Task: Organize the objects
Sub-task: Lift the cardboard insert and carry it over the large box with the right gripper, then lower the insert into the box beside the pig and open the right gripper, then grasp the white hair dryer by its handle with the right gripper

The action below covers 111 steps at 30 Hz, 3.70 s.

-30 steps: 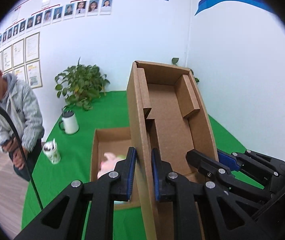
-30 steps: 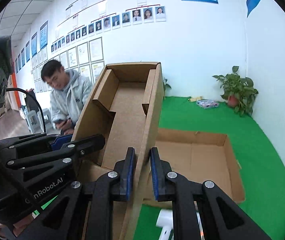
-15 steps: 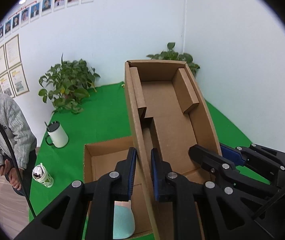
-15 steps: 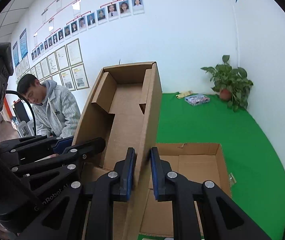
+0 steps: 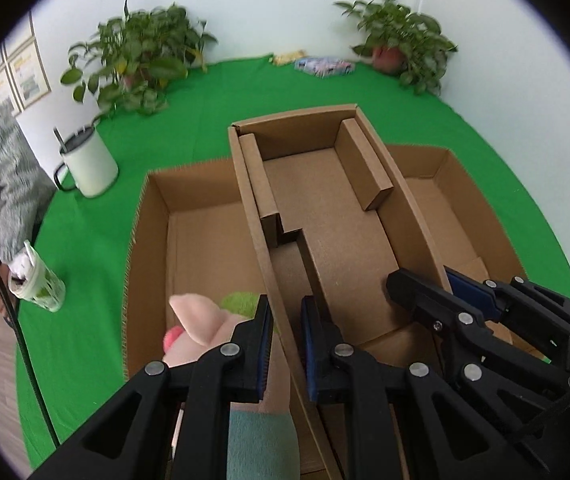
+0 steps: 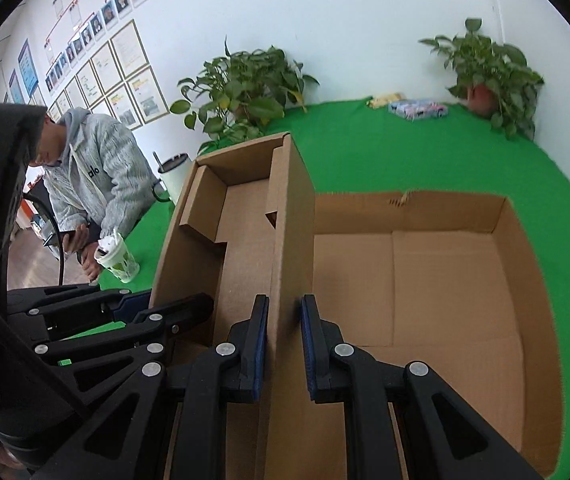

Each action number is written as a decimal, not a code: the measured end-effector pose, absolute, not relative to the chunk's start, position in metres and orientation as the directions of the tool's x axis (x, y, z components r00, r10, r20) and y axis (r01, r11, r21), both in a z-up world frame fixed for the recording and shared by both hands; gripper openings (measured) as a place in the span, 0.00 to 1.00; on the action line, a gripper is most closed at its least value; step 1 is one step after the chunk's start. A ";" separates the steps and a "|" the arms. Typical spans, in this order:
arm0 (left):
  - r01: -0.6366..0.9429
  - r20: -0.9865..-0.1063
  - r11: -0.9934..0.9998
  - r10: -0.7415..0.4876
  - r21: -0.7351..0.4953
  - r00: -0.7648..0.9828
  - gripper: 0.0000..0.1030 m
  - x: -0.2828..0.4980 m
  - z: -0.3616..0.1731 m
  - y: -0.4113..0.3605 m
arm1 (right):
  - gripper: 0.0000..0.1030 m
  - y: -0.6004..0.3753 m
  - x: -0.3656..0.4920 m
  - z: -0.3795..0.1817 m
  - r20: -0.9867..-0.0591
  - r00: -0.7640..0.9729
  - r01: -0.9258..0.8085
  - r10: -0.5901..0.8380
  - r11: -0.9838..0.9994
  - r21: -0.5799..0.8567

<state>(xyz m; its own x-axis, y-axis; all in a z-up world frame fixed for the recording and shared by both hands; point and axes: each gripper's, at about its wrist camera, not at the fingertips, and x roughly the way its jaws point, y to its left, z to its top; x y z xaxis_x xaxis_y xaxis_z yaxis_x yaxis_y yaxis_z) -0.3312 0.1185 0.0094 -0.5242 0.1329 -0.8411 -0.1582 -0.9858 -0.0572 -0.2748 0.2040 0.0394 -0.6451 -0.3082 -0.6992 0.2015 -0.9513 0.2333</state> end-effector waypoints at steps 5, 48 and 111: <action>-0.152 -0.865 -0.985 0.148 -0.084 -0.480 0.13 -0.347 -0.010 0.121 | 0.12 0.204 -0.290 0.002 -0.724 -0.622 0.164 -0.298 -0.954 0.251; -0.031 -0.570 -0.997 0.067 -0.073 -0.819 0.78 -0.154 0.040 0.030 | 0.81 0.217 -0.204 0.020 -0.661 -0.703 0.209 -0.262 -0.965 0.161; -0.314 -0.667 -0.700 0.711 -0.641 -0.222 0.58 -0.131 -0.097 0.149 | 0.30 0.251 0.025 -0.097 -0.849 -0.459 0.309 -0.262 -0.943 0.124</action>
